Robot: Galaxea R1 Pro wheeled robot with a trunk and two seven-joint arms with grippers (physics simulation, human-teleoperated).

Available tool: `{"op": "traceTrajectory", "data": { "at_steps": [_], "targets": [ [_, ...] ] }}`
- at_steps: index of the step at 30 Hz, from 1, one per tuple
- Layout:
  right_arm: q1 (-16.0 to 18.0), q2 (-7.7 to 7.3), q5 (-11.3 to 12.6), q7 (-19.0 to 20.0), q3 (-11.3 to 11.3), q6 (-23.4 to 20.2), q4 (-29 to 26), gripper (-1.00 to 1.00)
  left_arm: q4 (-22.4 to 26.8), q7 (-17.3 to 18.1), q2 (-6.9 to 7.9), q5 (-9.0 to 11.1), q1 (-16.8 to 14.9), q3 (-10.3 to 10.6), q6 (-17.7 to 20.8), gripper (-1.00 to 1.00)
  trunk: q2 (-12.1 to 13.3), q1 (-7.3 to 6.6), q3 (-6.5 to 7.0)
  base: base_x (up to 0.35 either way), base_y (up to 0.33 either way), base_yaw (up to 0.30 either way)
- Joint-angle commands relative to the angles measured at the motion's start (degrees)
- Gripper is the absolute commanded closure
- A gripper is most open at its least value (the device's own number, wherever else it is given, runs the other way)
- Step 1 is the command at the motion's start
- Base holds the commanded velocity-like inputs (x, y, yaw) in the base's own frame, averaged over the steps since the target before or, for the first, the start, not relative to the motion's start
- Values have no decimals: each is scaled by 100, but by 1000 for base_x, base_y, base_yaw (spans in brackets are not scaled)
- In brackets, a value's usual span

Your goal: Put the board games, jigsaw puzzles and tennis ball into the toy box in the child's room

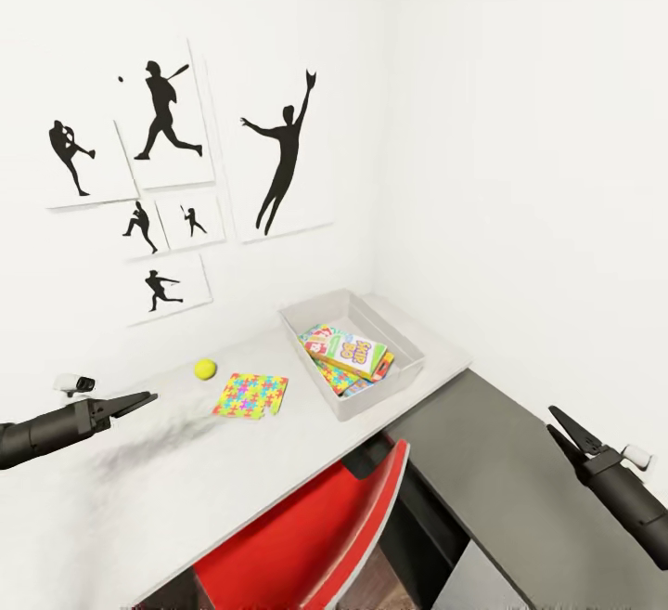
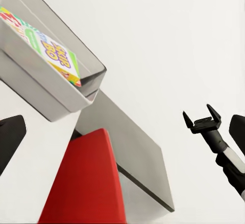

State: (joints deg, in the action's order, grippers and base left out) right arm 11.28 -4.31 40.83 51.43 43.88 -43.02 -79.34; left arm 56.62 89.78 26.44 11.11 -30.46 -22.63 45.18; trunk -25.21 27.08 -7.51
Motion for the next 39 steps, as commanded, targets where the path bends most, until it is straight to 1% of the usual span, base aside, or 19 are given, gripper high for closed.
{"op": "traceTrajectory", "data": {
  "at_steps": [1, 5, 11, 16, 17, 22, 24, 34, 39],
  "targets": [
    [6, 1, 13, 7, 6, -32, -2, -100, -2, 22, 1, -2, -4, 1, 61, -100, -12, 2, -2, -167, 207, 0],
    [6, 1, 19, 7, 14, -34, -2, -100, -2, 22, 1, 0, -4, 4, 50, -100, -12, 2, 36, -136, 179, 0],
    [6, -8, 14, 13, 20, -39, -2, -100, 7, 22, 25, -29, 14, -3, -34, -100, -12, 2, 72, -25, 31, 0],
    [6, -34, 13, 14, 22, -39, -2, -100, 7, 22, 39, -30, 14, 8, 50, -100, 189, -108, 166, -3, 3, 0],
    [6, -36, 15, 15, 23, -39, -2, -100, 7, 22, 44, -27, 14, 5, 129, -100, 229, -130, 184, 0, 0, 0],
    [6, -42, 15, 8, 24, -39, -2, -100, 28, 22, 54, -13, 12, -11, 522, -100, 229, -130, 185, 0, 0, 0],
    [6, -41, 14, 8, 24, -39, -2, -100, 31, 22, 54, -13, 7, -7, 581, -100, 229, -130, 185, 0, 0, 0],
    [6, -41, 24, 7, 27, -39, -2, -100, 65, 22, 54, -27, -3, 19, 670, -100, 229, -130, 185, 0, 0, 0],
    [6, -41, 17, 7, 138, -44, -10, -100, 77, 22, 57, -30, -4, 22, 667, -100, 229, -130, 185, -35, 0, 0]
  ]
}}
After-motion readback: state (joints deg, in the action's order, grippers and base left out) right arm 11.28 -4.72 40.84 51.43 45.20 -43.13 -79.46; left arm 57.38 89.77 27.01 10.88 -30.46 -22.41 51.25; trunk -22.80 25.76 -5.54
